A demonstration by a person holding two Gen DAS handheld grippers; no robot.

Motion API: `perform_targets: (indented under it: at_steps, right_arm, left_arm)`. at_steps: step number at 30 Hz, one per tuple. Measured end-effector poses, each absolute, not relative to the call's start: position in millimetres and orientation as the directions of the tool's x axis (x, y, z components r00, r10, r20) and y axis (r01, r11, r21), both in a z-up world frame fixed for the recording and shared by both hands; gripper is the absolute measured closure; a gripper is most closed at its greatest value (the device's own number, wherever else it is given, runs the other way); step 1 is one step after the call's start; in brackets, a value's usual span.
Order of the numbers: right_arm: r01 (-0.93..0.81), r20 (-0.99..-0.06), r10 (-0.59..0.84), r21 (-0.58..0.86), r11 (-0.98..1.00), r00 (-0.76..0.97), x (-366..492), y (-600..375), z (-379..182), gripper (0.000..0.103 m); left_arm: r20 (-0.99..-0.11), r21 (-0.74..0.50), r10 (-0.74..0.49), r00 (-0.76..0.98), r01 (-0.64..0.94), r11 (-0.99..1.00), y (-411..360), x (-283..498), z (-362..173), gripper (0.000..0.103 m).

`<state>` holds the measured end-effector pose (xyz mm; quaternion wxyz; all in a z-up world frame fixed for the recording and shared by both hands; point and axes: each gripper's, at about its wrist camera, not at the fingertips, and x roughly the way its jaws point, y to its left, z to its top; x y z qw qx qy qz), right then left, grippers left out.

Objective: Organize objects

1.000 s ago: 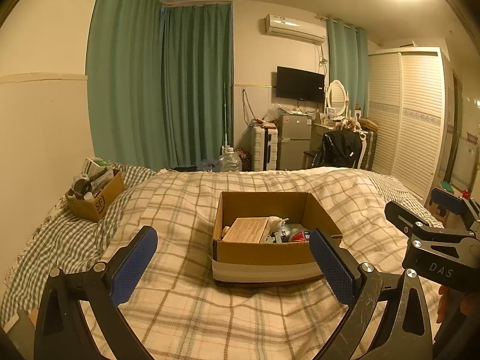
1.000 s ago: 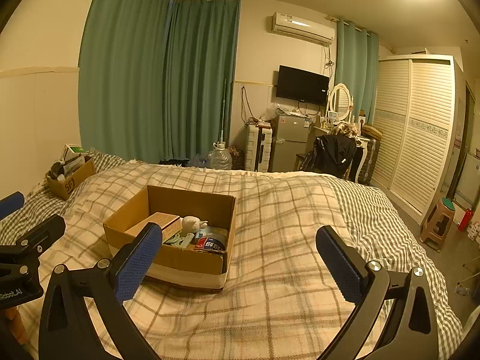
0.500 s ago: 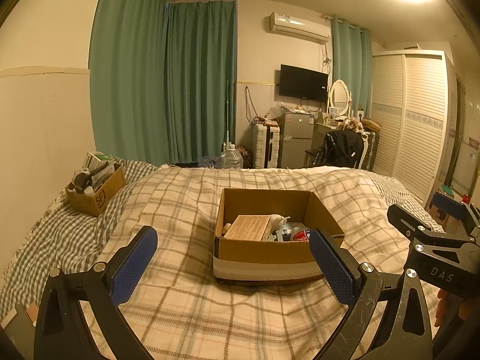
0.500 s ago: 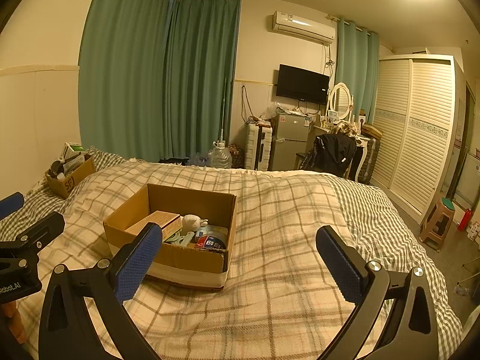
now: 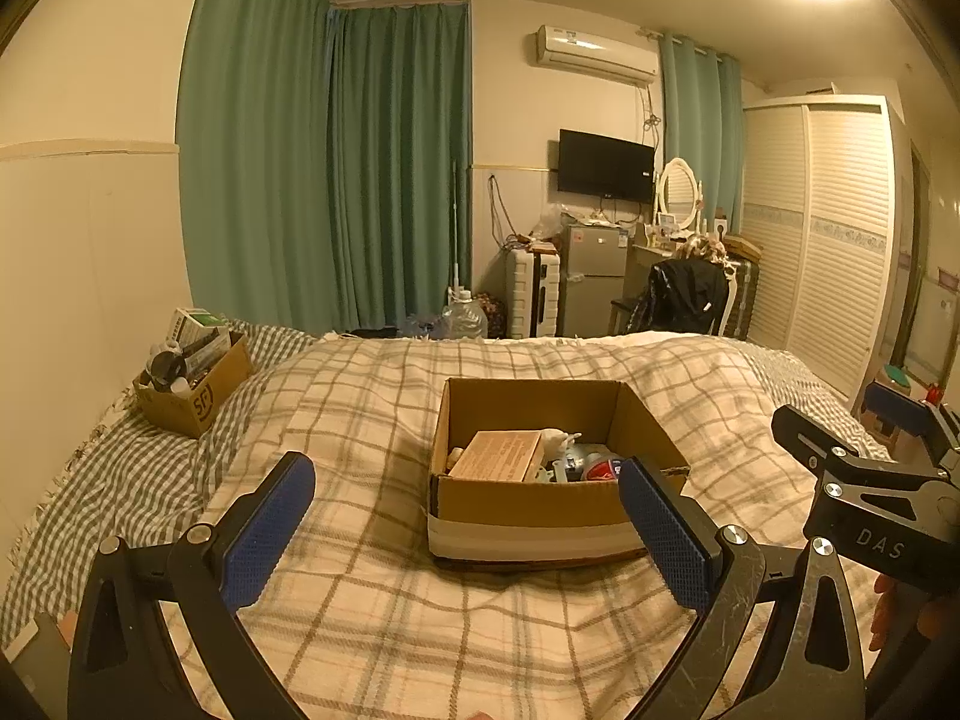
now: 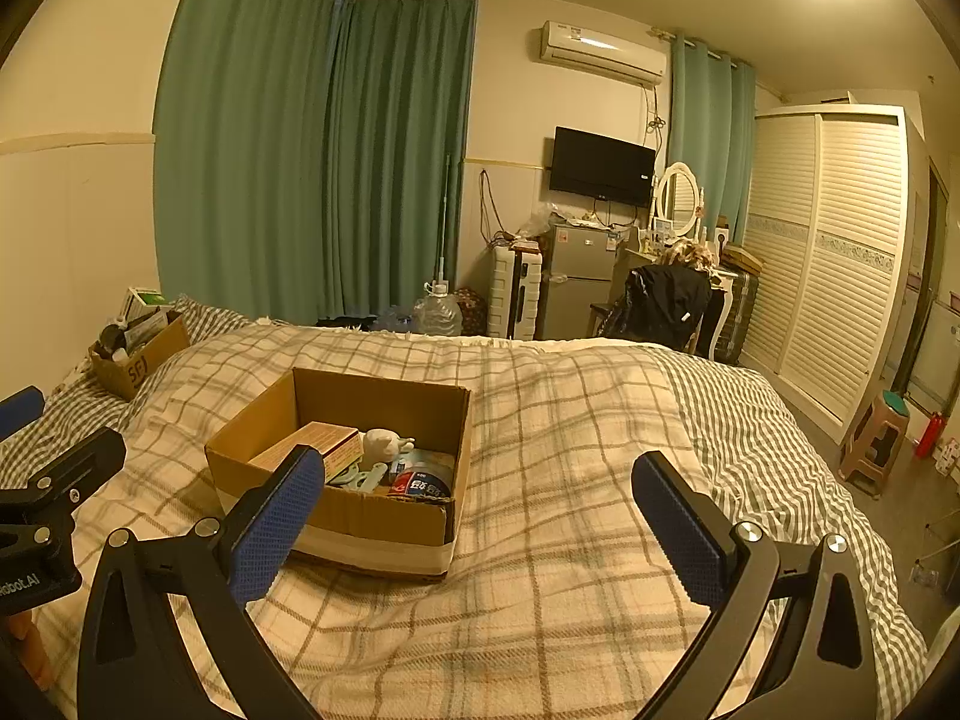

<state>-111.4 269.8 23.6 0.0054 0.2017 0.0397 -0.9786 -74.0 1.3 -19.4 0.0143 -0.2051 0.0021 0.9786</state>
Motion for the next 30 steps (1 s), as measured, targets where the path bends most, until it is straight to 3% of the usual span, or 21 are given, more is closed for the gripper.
perform_targets:
  at_steps: [30]
  right_arm:
    - [0.028, -0.403, 0.005, -0.077, -0.997, -0.915, -111.2, 267.6, 17.5, 0.000]
  left_arm:
    - [-0.412, 0.011, 0.015, -0.911, -0.021, -1.000, 0.5, -73.6, -23.8, 0.000]
